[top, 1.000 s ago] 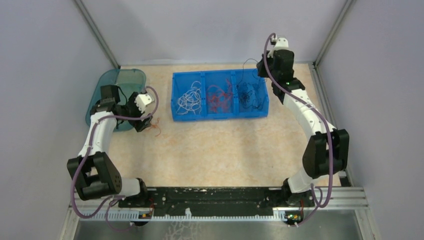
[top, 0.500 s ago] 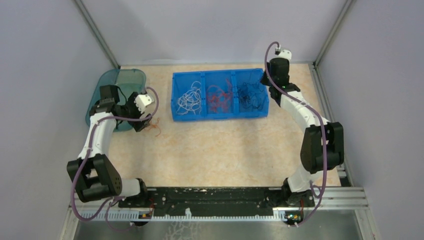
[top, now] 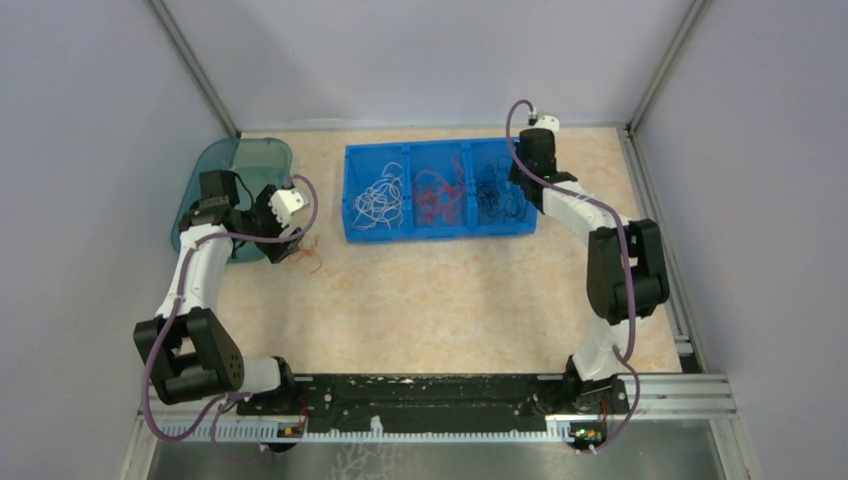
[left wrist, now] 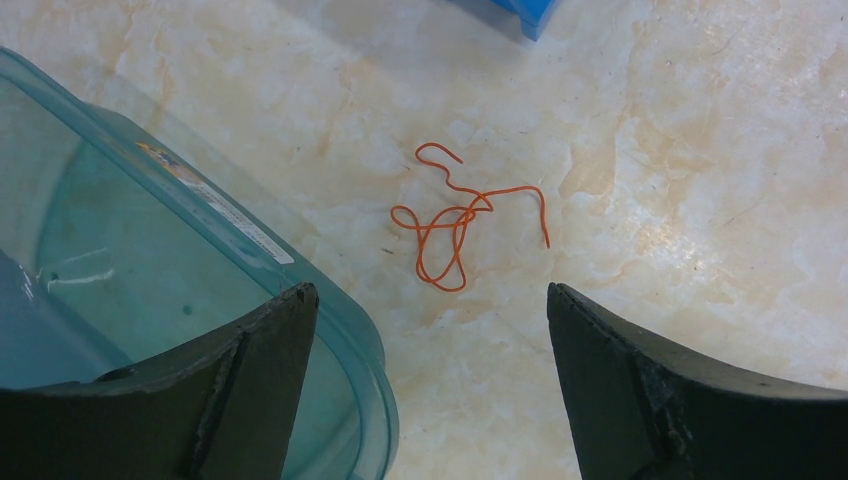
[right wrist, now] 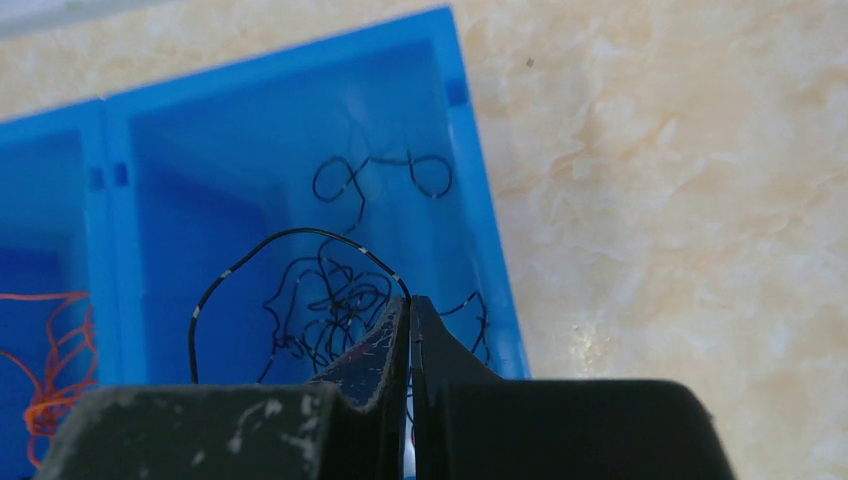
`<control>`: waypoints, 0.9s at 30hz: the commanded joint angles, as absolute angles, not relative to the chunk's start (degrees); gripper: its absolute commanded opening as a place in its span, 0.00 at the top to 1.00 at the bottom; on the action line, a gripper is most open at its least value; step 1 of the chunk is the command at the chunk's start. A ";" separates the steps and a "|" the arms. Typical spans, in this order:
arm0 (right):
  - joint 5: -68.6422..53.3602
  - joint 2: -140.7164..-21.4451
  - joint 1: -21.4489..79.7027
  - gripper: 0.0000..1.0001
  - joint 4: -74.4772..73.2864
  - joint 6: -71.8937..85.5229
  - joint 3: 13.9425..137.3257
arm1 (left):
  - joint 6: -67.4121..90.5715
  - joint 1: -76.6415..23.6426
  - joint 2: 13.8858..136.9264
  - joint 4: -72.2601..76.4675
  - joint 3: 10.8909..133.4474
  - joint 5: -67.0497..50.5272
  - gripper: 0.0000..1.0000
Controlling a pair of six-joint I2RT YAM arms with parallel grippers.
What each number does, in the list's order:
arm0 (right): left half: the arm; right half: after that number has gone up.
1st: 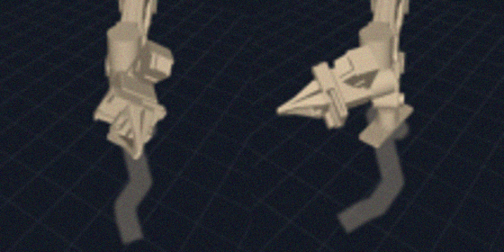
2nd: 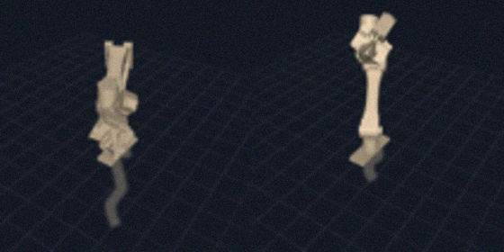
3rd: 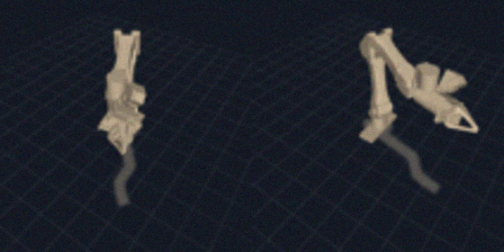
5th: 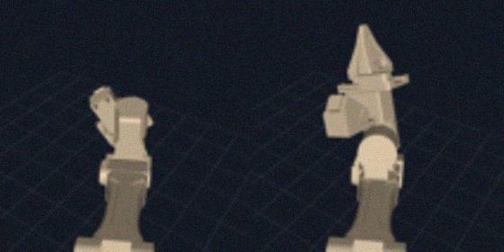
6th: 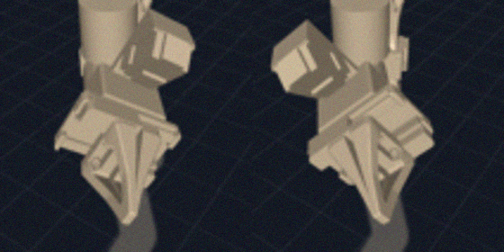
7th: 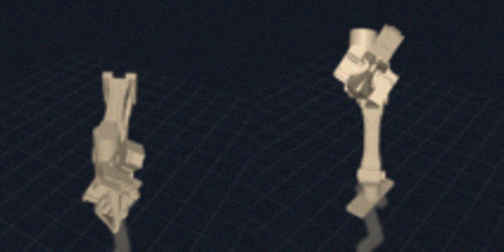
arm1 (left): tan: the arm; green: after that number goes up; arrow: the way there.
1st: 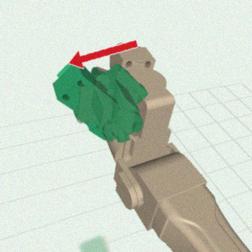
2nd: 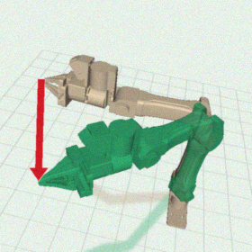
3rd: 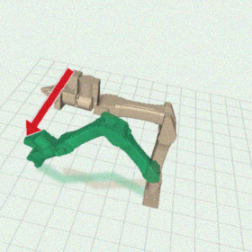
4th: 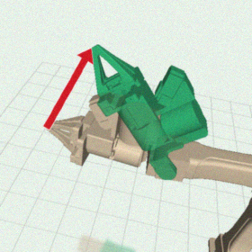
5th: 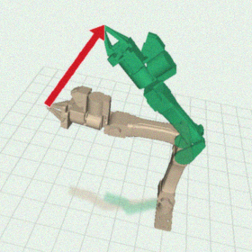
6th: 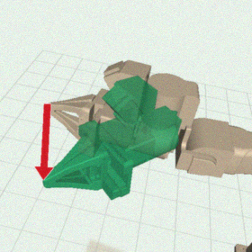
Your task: Untangle the cables
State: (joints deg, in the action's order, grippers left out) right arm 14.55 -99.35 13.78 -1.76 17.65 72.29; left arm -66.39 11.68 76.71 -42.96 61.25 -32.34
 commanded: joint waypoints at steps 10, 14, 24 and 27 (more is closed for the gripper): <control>17.09 -112.27 18.68 1.00 -2.53 13.64 81.21 | -67.94 12.08 75.82 -44.21 61.08 -32.33 0.10; 18.62 -112.19 19.82 0.87 -2.66 11.07 82.54 | -68.29 12.13 75.69 -44.21 61.30 -32.34 0.10; 17.03 -104.55 18.47 0.50 -6.07 4.41 91.07 | -68.56 12.15 76.59 -45.98 61.08 -32.60 0.09; 11.40 -101.79 17.30 0.44 -7.61 4.56 91.53 | -68.66 12.24 76.42 -46.05 61.45 -32.62 0.09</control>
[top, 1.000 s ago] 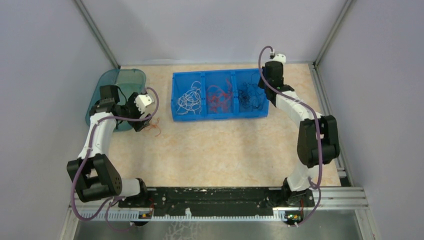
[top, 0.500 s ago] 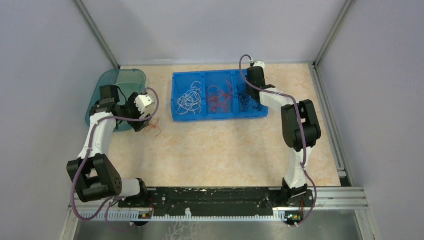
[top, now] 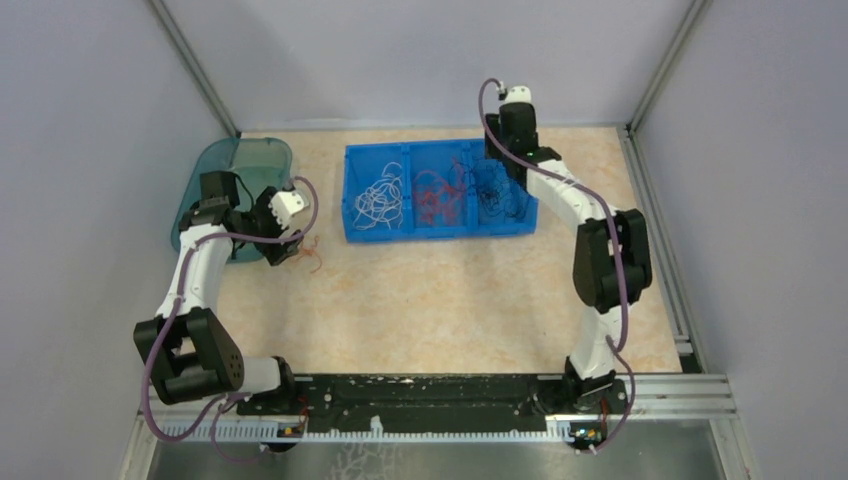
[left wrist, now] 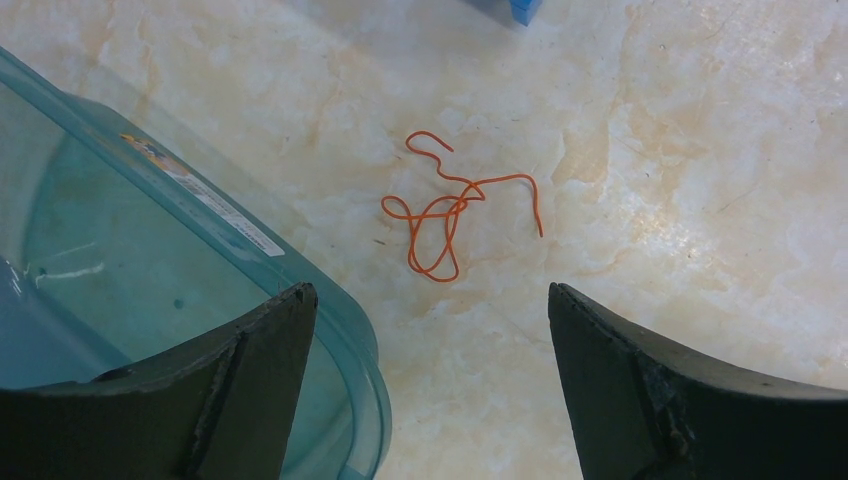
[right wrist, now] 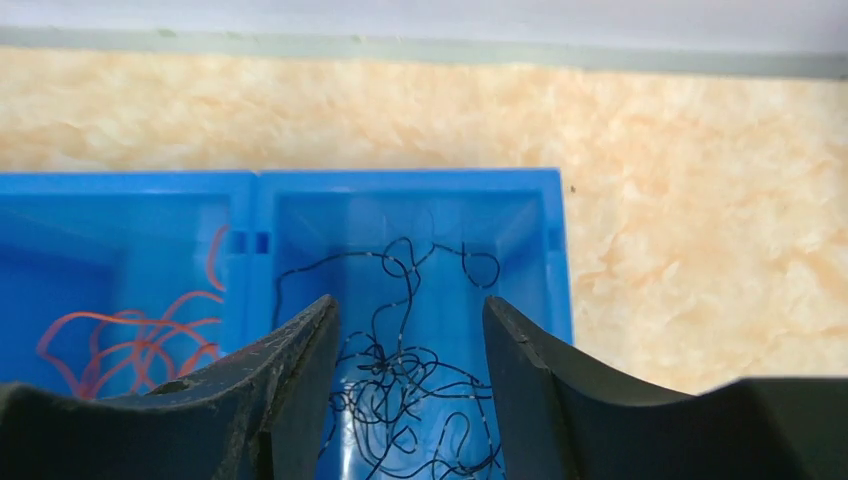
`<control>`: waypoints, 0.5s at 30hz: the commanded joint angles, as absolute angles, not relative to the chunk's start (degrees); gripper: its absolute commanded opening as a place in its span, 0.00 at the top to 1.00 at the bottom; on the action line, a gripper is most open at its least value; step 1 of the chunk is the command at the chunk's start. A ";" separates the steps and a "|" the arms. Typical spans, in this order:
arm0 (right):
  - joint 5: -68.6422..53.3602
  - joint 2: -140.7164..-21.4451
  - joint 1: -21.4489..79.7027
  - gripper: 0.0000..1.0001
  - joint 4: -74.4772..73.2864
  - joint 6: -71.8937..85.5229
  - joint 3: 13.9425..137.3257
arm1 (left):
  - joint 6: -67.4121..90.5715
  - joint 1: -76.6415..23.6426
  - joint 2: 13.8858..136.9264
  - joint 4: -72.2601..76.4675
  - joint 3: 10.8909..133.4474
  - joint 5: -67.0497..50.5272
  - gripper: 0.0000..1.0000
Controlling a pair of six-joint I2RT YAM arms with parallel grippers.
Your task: Untangle the cables
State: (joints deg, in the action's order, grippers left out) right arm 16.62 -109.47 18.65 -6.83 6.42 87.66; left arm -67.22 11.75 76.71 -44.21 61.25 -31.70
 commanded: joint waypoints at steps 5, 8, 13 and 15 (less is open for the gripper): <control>1.09 -95.54 17.19 0.44 -8.55 4.94 86.60 | -68.93 12.22 76.53 -46.56 62.28 -32.91 0.09; -5.45 -89.69 20.61 0.42 -4.52 2.39 79.82 | -68.95 12.23 76.56 -46.65 62.38 -32.86 0.09; -2.00 -89.49 28.04 0.34 -2.52 -1.92 75.22 | -69.07 12.26 76.55 -46.93 62.74 -33.30 0.09; 0.47 -89.09 30.47 0.31 0.14 -2.82 73.26 | -69.07 12.22 76.32 -47.10 62.75 -33.28 0.09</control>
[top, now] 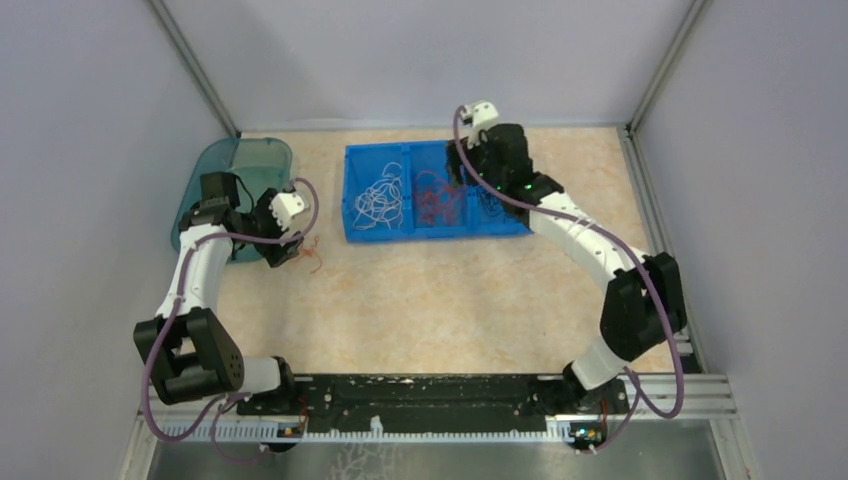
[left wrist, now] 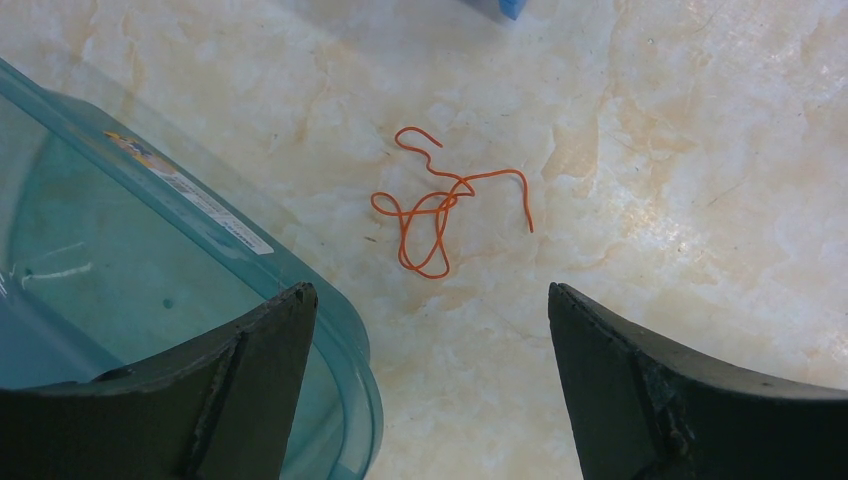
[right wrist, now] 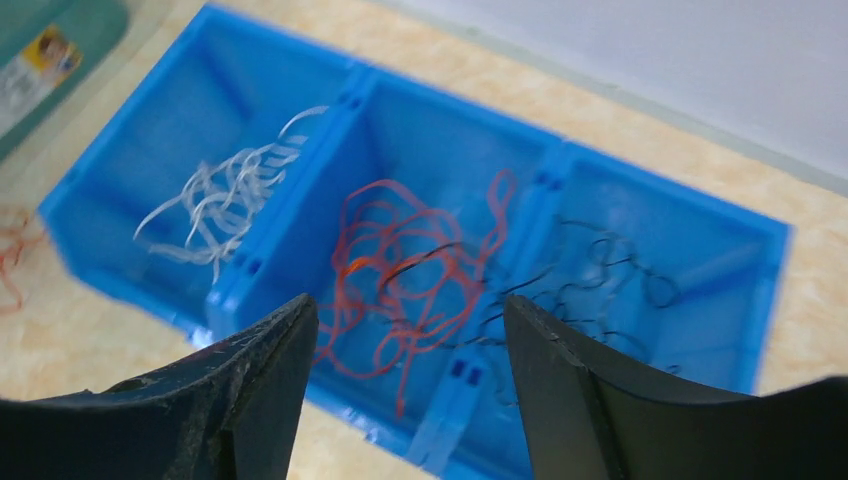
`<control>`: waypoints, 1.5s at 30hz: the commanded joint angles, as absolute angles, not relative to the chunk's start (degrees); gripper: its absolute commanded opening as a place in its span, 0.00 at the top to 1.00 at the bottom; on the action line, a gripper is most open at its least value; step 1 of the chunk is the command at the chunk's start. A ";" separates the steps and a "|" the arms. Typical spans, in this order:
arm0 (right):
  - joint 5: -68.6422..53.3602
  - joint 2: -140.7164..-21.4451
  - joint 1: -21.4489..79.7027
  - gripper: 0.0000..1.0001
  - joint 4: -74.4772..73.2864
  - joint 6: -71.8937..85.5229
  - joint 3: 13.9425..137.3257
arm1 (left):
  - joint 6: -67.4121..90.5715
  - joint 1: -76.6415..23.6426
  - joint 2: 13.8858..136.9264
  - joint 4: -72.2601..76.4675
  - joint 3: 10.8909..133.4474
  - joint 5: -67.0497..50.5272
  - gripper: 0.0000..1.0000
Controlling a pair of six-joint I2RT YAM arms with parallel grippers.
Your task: Untangle the cables
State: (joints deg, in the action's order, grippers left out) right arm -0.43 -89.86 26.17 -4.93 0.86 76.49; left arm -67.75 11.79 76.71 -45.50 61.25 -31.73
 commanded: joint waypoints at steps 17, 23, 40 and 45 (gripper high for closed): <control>24.53 -100.52 36.81 0.58 2.79 -9.91 76.77 | -69.82 12.33 75.82 -47.72 62.91 -33.53 0.09; 22.19 -97.72 32.74 0.85 3.07 -7.00 76.40 | -69.96 12.39 75.61 -47.80 63.02 -33.50 0.09; 14.46 -102.10 21.89 0.97 3.33 1.67 70.43 | -70.14 12.39 76.68 -47.26 61.96 -33.92 0.10; 13.46 -105.82 21.57 0.79 3.29 3.07 70.74 | -70.66 12.44 77.54 -47.79 61.70 -34.87 0.09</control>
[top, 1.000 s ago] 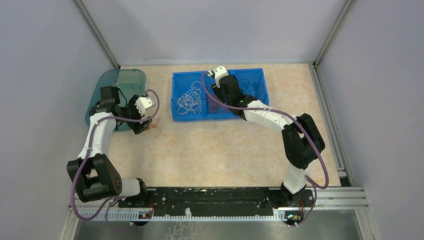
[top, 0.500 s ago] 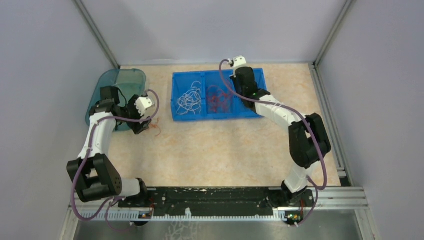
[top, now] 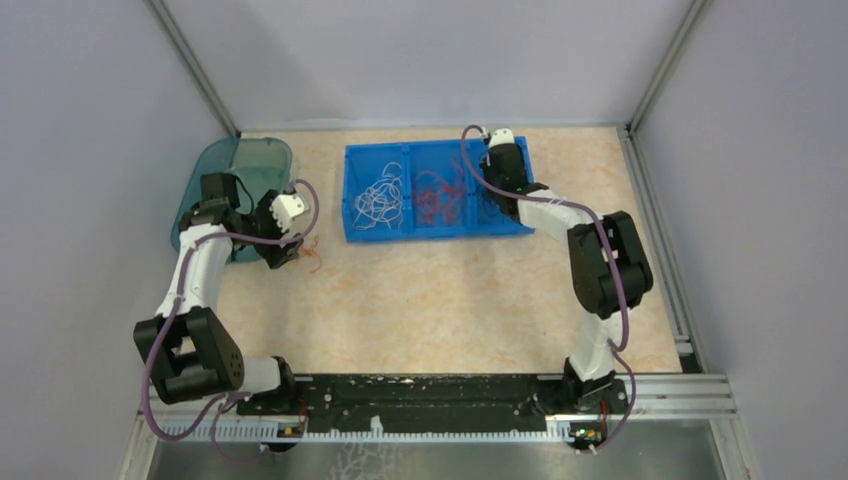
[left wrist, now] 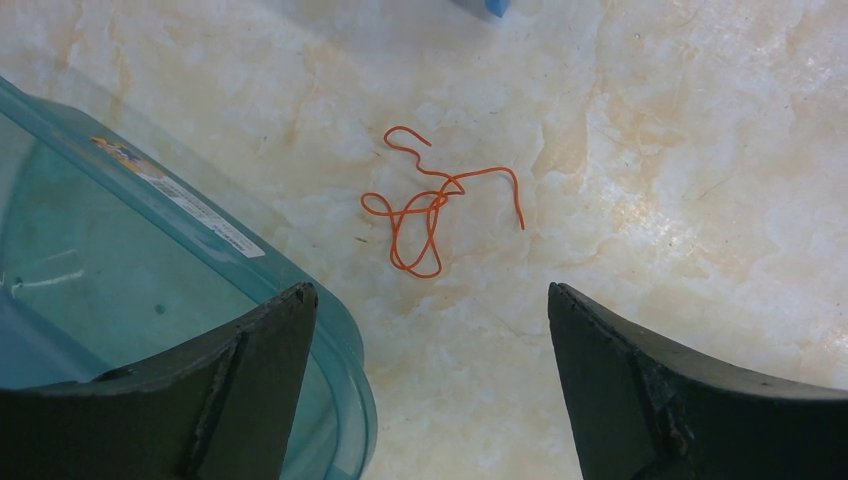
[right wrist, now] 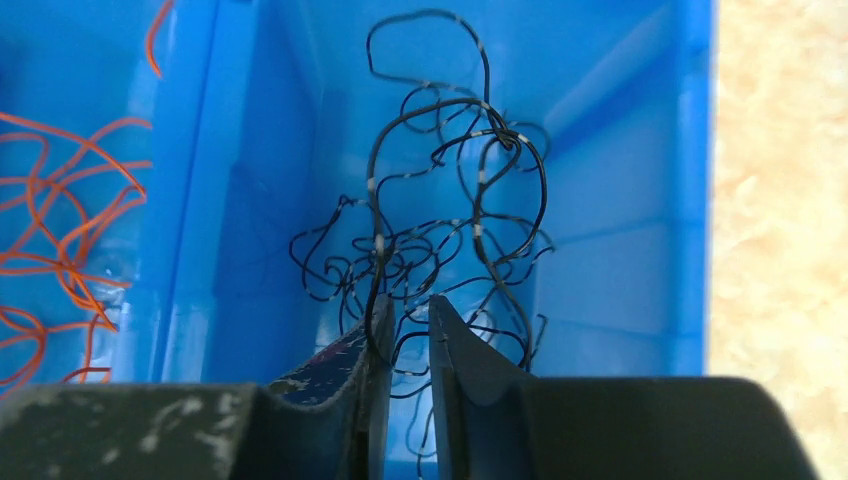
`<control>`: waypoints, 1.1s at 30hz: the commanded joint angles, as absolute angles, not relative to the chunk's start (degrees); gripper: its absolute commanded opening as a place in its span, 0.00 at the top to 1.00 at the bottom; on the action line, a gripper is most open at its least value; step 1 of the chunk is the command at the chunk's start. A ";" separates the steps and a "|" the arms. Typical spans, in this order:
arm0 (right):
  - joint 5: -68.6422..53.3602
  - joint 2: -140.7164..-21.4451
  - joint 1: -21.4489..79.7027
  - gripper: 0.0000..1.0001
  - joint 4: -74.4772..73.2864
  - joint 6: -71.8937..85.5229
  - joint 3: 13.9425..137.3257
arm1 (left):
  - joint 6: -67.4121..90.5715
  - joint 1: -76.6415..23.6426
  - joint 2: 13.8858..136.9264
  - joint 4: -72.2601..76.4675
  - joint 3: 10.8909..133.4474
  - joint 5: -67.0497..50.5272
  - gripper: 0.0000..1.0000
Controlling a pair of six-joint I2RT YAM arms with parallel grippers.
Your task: Untangle the cables
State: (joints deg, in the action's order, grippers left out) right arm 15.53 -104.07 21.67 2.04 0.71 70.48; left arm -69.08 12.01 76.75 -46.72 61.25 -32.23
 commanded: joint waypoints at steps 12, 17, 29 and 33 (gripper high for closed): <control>8.48 -88.12 21.41 0.36 3.45 8.01 70.48 | -70.23 11.20 81.26 -42.36 58.50 -33.49 0.12; 7.19 -80.97 23.76 0.28 0.35 8.72 68.49 | -70.28 8.22 84.42 -40.14 57.57 -32.56 0.18; 4.54 -64.19 26.02 0.06 3.25 12.48 52.80 | -70.04 4.79 95.75 -37.41 61.59 -28.86 0.45; 2.96 -62.64 26.06 0.05 3.67 12.90 51.22 | -71.13 4.66 96.45 -36.34 60.15 -28.41 0.66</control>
